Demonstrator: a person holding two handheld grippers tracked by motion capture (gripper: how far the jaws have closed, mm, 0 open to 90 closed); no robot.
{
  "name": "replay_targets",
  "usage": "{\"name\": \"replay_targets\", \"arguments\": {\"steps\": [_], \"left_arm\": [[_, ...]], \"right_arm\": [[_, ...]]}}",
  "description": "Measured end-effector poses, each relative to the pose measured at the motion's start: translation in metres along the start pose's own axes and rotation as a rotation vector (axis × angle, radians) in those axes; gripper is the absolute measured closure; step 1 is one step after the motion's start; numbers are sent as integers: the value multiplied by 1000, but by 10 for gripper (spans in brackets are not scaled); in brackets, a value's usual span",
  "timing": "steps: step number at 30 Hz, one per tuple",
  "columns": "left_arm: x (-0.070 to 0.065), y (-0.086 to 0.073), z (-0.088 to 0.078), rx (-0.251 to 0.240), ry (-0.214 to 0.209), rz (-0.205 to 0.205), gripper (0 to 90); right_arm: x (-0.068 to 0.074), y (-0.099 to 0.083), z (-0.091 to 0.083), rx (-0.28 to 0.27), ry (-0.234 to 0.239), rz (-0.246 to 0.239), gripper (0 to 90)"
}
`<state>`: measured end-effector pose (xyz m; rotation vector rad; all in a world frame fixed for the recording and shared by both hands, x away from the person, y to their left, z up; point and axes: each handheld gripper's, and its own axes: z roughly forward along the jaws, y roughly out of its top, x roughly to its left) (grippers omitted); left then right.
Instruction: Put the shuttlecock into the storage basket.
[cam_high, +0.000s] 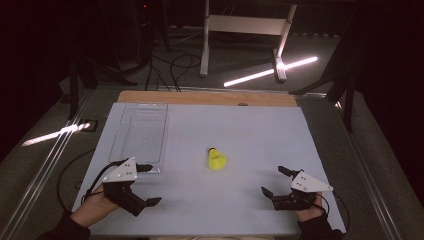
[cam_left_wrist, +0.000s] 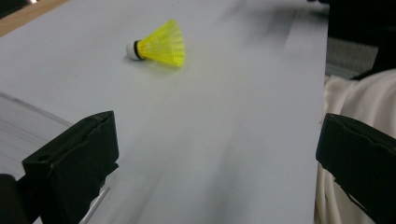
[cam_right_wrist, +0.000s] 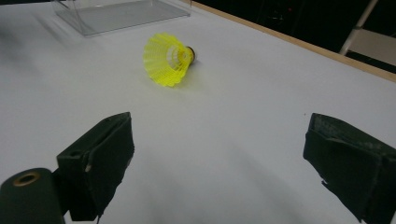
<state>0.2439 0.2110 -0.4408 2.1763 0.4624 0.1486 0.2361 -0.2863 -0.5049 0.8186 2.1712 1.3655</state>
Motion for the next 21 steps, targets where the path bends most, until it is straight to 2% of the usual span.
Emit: {"name": "replay_targets", "arguments": {"steps": [3, 4, 6, 7, 8, 9, 10, 11, 12, 21], "left_arm": [[-1, 3, 2, 25, -5, 11, 1], [0, 6, 4, 43, -22, 2, 1], [0, 8, 6, 73, -20, 10, 1], [0, 8, 6, 73, -20, 10, 1], [0, 10, 8, 101, -26, 11, 1], [0, 10, 8, 101, -26, 11, 1], [-1, 13, 12, 132, -35, 18, 1], [-1, 13, 12, 132, -35, 18, 1], [-1, 15, 14, 162, -43, 27, 1], [-2, 32, 22, 231, -50, 29, 1]], "right_arm": [[0, 0, 0, 2, 0, 1, 86], [0, 0, 0, 2, 1, 2, 86], [0, 0, 0, 2, 2, 3, 86], [0, 0, 0, 2, 2, 3, 86], [0, 0, 0, 4, 3, 1, 86], [0, 0, 0, 4, 3, 1, 86], [-1, 0, 0, 5, 4, 3, 86], [-1, 0, 0, 4, 5, 3, 86], [-1, 0, 0, 4, 4, 2, 86], [-1, 0, 0, 8, 5, 3, 86]]}}
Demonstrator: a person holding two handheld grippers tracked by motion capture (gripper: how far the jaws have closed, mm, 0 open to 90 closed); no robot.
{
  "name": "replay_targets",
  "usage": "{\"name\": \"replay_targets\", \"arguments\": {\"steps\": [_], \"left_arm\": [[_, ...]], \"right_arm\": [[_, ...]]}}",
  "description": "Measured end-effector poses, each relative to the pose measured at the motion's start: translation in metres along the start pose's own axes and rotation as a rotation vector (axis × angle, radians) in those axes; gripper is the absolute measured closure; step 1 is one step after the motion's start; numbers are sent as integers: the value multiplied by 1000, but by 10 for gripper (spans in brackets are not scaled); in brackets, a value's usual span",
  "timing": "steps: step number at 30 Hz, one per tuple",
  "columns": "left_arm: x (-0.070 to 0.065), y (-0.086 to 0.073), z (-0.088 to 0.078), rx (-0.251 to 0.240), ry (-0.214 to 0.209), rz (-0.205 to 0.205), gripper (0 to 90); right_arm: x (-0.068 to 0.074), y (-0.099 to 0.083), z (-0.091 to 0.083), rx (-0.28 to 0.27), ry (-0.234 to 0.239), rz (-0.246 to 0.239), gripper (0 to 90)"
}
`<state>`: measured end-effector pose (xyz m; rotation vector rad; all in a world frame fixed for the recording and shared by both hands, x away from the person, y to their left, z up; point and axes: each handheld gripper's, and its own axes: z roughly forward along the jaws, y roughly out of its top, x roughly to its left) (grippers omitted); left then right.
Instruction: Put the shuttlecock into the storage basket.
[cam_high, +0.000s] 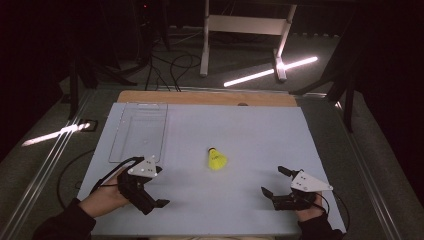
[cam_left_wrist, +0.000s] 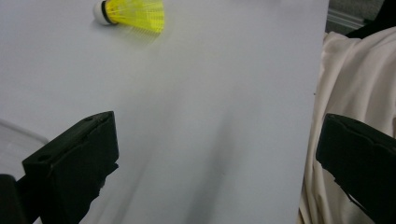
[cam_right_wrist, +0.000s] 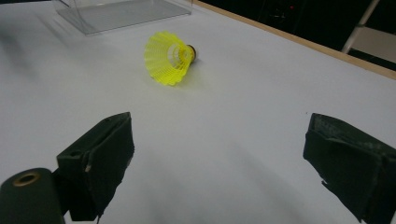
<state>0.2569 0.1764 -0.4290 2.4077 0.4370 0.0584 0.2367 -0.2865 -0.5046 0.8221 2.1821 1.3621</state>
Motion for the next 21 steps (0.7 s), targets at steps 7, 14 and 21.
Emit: {"name": "replay_targets", "arguments": {"steps": [7, 14, 21], "left_arm": [[1, 13, 9, 118, -7, 15, 1], [0, 23, 20, 188, -19, 20, 1], [-4, 39, 26, 240, -13, 38, 1]], "right_arm": [[0, 0, 0, 3, 4, 2, 86], [0, 0, 0, 3, 7, 4, 86], [0, 0, 0, 3, 8, 7, 86]]}}
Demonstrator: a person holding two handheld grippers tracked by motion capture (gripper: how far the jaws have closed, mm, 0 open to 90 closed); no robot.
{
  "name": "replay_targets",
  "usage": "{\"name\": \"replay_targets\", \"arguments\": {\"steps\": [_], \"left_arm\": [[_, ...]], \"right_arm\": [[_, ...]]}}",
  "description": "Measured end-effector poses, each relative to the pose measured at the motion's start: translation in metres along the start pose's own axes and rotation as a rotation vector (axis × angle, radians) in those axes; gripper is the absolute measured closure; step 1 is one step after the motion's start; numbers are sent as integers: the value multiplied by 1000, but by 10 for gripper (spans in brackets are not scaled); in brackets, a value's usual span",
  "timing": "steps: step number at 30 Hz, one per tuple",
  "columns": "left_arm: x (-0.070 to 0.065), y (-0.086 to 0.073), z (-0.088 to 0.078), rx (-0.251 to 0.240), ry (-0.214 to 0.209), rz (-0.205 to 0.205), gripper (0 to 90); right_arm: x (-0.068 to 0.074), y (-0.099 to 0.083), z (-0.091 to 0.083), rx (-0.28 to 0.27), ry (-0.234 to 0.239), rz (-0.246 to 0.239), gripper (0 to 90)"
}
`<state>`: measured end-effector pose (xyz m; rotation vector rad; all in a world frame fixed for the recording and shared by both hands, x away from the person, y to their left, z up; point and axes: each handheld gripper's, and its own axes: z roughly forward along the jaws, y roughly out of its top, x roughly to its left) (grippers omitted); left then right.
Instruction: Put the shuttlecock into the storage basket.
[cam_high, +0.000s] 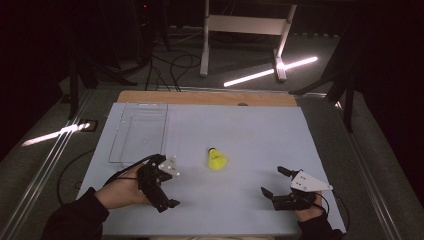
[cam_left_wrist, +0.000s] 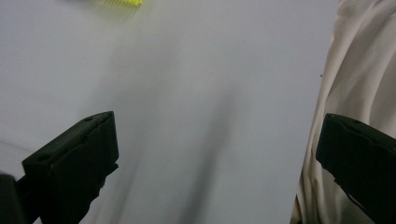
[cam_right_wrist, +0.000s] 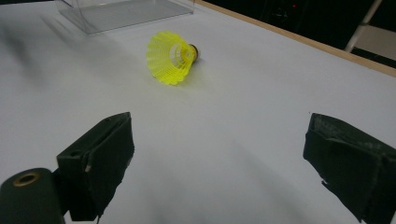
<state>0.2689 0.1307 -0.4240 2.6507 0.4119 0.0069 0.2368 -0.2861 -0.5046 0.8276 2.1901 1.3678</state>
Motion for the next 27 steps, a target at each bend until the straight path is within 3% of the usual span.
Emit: {"name": "replay_targets", "arguments": {"steps": [9, 14, 18, 22, 27], "left_arm": [[1, 18, 3, 56, 10, -41, 1], [-2, 27, 3, 52, 6, -50, 1], [-1, 36, 7, 59, 17, -107, 1], [1, 43, 9, 48, 32, -134, 1], [-1, 51, 11, 22, 41, -106, 1]], "right_arm": [[0, 0, 0, 0, -2, -1, 86], [-1, 0, 0, 0, -1, 0, 86], [0, 0, 1, -2, -2, 5, 86], [0, 0, 0, -2, -2, 7, 86], [0, 0, 0, -2, -5, 6, 86]]}}
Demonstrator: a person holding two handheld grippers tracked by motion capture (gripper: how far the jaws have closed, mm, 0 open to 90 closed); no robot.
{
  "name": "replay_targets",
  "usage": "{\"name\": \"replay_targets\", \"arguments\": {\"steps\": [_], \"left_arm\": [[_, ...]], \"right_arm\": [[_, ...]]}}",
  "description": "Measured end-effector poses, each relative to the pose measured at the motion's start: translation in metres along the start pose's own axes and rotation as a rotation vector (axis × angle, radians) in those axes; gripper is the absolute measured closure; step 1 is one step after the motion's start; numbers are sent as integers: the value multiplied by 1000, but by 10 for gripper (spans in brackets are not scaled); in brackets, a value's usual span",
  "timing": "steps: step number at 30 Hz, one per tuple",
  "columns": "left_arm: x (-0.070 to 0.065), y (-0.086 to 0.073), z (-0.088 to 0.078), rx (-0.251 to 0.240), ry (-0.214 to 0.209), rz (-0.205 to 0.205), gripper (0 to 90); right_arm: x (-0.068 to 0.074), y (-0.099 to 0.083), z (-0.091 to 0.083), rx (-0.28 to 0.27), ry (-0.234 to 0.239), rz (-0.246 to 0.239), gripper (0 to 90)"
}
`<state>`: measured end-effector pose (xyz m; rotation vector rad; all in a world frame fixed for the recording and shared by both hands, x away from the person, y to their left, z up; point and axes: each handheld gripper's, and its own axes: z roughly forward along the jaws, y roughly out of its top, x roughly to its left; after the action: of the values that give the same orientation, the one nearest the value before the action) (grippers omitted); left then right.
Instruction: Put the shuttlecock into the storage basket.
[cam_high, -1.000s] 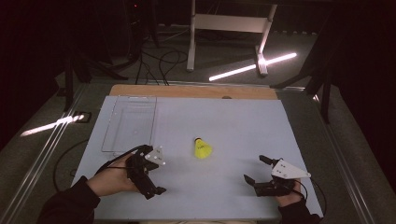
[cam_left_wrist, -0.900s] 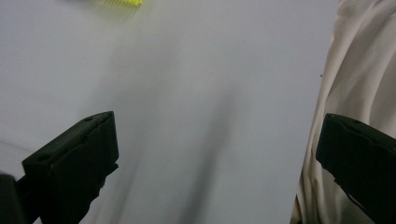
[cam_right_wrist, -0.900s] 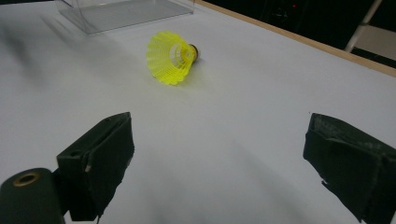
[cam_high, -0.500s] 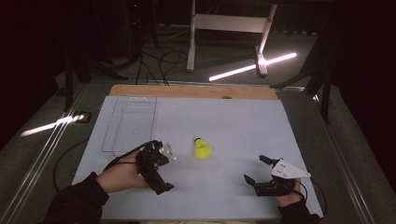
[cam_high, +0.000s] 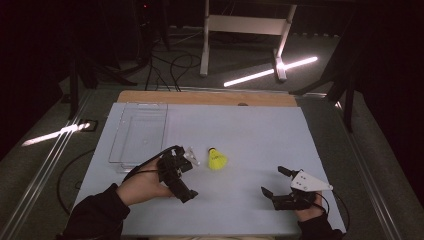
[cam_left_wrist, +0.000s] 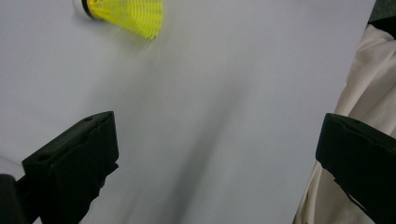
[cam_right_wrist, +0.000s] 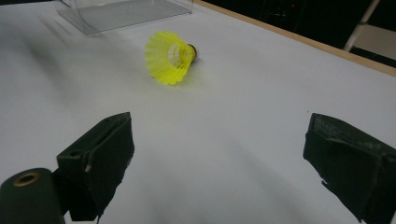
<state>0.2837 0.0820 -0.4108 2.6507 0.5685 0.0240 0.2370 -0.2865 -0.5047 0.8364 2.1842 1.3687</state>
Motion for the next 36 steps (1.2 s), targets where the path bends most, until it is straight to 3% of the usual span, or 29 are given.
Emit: {"name": "replay_targets", "arguments": {"steps": [4, 10, 13, 18, 24, 26, 36], "left_arm": [[2, 8, 4, -9, -2, -4, 1], [9, 18, 9, -65, 2, -46, 1], [12, 21, 13, -100, 2, -79, 1], [15, 25, 18, -205, 26, -148, 1], [18, 28, 24, -254, 59, -218, 2], [20, 30, 28, -293, 60, -256, 10], [21, 33, 40, -332, 117, -310, 25]], "right_arm": [[0, 0, 0, 1, 0, 2, 86], [-1, 0, 0, 0, 1, -3, 86], [-1, 0, 0, 1, 1, -3, 86], [0, 0, 0, 2, 0, -2, 86], [0, 0, 0, 1, 2, -2, 86], [0, 0, 0, 1, 3, 0, 86], [0, 0, 0, 1, 4, -2, 86]]}}
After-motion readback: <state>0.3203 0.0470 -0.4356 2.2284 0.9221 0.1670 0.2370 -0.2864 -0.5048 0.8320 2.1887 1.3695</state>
